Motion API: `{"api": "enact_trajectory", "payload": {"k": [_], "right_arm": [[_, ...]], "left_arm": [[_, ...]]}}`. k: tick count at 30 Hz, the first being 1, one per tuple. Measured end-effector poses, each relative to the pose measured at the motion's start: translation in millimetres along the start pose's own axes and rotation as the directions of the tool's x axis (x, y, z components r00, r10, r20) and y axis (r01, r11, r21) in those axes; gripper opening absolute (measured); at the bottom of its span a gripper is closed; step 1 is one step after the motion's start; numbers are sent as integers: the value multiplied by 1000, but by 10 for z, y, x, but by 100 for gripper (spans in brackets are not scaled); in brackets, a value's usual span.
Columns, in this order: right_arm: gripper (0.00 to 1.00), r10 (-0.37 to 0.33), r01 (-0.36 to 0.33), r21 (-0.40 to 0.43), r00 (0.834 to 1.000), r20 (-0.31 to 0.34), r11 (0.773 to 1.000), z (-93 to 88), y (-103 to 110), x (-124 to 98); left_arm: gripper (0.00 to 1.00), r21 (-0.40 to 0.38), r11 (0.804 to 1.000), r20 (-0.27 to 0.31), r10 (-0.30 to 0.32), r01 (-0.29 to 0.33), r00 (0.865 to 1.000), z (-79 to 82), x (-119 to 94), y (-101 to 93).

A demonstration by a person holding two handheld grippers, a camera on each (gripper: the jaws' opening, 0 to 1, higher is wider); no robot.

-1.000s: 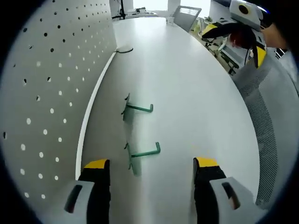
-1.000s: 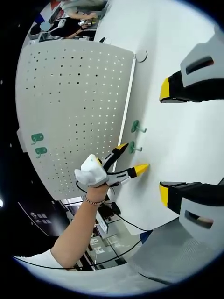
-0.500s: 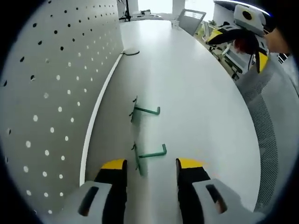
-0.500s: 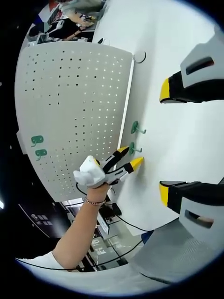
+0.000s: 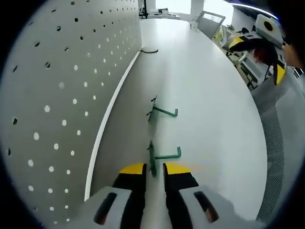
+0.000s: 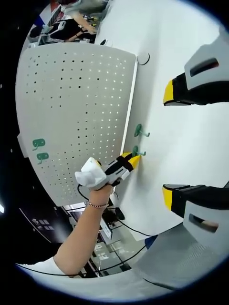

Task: Insert the hook assembly into the mounting plate slot until the hook locks in place.

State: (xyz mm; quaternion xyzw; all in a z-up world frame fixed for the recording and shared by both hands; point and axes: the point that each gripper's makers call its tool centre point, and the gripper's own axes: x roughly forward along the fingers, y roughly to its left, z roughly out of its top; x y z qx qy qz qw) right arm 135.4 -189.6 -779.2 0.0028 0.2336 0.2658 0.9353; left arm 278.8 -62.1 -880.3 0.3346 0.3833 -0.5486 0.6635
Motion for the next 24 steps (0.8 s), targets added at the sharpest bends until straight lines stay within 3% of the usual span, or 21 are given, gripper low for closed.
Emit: {"api": "enact_trajectory", "payload": {"k": [7,24], "right_arm": [[64,-4,4,3,1000,4,1000,4,-8,-9],[64,-6,6,2,1000,7,1000,8,-4,-10]], "left_arm": [[4,-27,1000,-10,9,-10,1000,-22,-10,11],[3,-1,1000,-18,14,-14,1000,-31,-16,6]]}}
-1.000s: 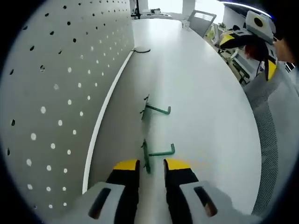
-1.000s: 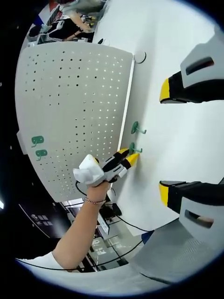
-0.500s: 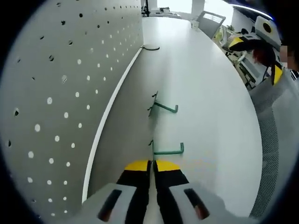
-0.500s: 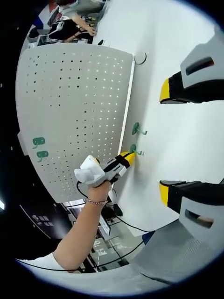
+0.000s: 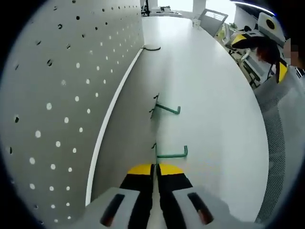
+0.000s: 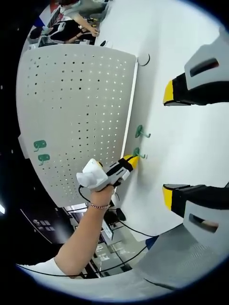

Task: Insert the hook assembly into the mounting plate slot until the hook locks in place.

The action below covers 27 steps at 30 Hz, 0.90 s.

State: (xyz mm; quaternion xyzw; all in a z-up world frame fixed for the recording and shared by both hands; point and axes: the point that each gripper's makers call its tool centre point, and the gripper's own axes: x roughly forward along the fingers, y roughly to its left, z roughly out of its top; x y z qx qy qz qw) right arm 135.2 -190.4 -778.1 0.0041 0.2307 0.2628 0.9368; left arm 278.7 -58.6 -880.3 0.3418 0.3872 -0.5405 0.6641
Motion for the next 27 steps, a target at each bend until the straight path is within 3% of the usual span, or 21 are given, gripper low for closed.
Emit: {"api": "enact_trajectory", "payload": {"k": [7,9,11,17,27], "right_arm": [[64,-2,2,-1,1000,1,1000,15,-2,-1],[64,-3,3,0,1000,3,1000,13,-8,-1],[64,-5,5,-1,1000,7,1000,18,-16,-4],[64,-6,6,5,1000,15,1000,29,-26,-8],[64,-10,9,8,999,33,1000,75,-36,-15]], "left_arm": [[2,10,1000,9,6,-6,1000,4,3,19],[2,-2,998,65,59,-59,996,62,-39,119],[2,-71,997,134,30,-21,990,136,-83,84],[2,-52,998,125,47,-41,991,77,-176,95],[1,-61,997,196,64,-53,979,162,-349,41]]}}
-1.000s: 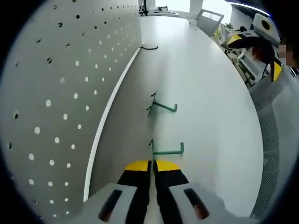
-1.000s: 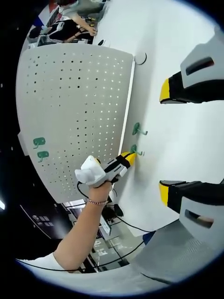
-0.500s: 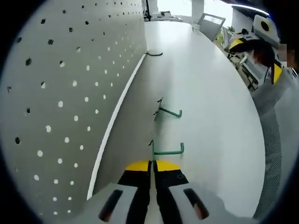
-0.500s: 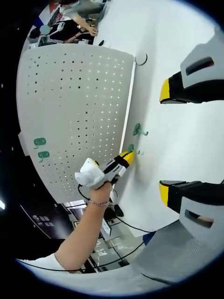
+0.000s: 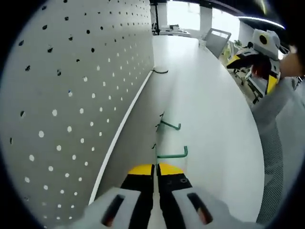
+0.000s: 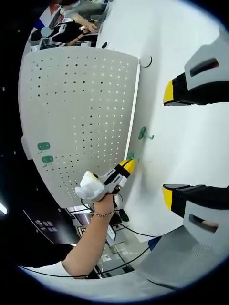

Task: Insert the hook assembly into the mounting plate slot until the hook locks in place.

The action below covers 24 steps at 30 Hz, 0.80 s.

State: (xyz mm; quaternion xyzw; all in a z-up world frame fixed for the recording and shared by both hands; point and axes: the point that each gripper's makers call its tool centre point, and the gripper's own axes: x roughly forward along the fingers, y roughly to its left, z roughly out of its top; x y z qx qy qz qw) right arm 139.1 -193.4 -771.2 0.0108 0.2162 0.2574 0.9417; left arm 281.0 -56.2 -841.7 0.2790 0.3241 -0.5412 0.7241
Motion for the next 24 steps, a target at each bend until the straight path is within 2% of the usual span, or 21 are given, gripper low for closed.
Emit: {"api": "enact_trajectory", "payload": {"k": [12,24], "right_arm": [[64,-7,7,2,1000,17,1000,50,-27,-15],[64,-4,5,-4,1000,27,1000,93,-31,-12]], "left_arm": [[1,-13,1000,117,30,-29,993,332,-189,7],[1,-51,997,189,57,-49,980,476,-371,-8]]}}
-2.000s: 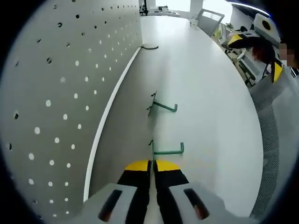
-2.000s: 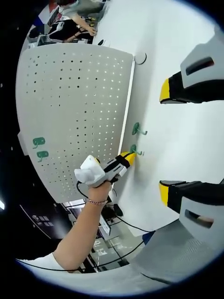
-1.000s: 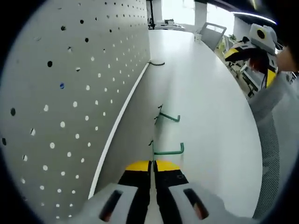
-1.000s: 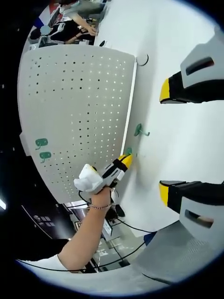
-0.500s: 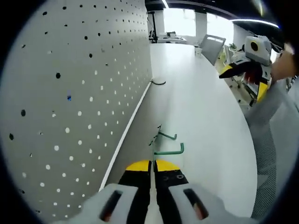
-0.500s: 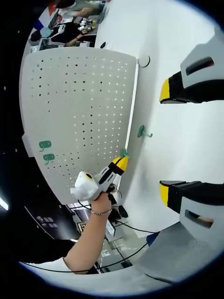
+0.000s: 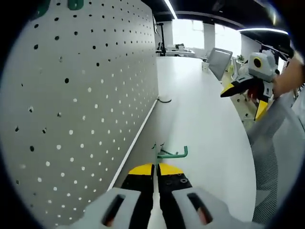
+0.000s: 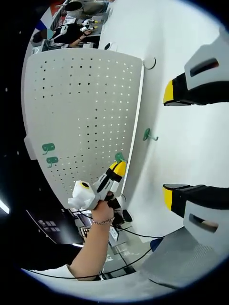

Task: Insert the hook assembly into the mounting plate slot until the hook locks in place.

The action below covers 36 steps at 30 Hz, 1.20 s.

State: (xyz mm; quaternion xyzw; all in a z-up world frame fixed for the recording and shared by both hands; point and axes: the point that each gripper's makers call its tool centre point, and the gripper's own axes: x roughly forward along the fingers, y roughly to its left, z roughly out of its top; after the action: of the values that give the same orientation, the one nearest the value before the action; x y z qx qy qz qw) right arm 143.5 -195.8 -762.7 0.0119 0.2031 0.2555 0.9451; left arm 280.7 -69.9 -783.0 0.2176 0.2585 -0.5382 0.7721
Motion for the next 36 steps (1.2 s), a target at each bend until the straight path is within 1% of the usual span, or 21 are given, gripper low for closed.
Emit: {"api": "enact_trajectory", "payload": {"k": [2,6,14,16,17,19,22,30,32,36], "right_arm": [[64,0,0,0,1000,2,1000,5,0,1],[64,0,0,1,1000,9,1000,20,-4,-6],[64,6,-6,-6,1000,22,1000,60,9,-8],[64,6,-6,-3,1000,24,1000,65,9,-7],[64,8,-8,-4,1000,26,1000,70,12,-6],[64,9,-9,-6,1000,26,1000,78,18,-6],[64,11,-11,-9,1000,28,1000,97,25,-7],[64,11,-11,1,999,40,1000,130,30,-13],[64,11,-12,5,999,40,1000,123,39,-17],[64,13,-13,5,999,39,1000,122,57,-27]], "left_arm": [[1,-10,1000,19,3,-3,1000,49,-39,0],[1,-4,1000,49,14,-14,999,114,-116,-14],[1,-23,998,119,57,-54,991,213,-272,-47],[1,-32,997,137,72,-68,988,228,-315,-57],[1,-32,997,156,77,-72,985,246,-339,-69],[1,-37,995,171,93,-88,981,251,-380,-82],[1,-67,993,197,107,-96,974,276,-438,-100],[1,-74,990,241,137,-123,961,299,-585,-167],[1,-90,988,262,145,-126,954,329,-640,-183],[1,-93,986,284,161,-140,945,364,-730,-227]]}}
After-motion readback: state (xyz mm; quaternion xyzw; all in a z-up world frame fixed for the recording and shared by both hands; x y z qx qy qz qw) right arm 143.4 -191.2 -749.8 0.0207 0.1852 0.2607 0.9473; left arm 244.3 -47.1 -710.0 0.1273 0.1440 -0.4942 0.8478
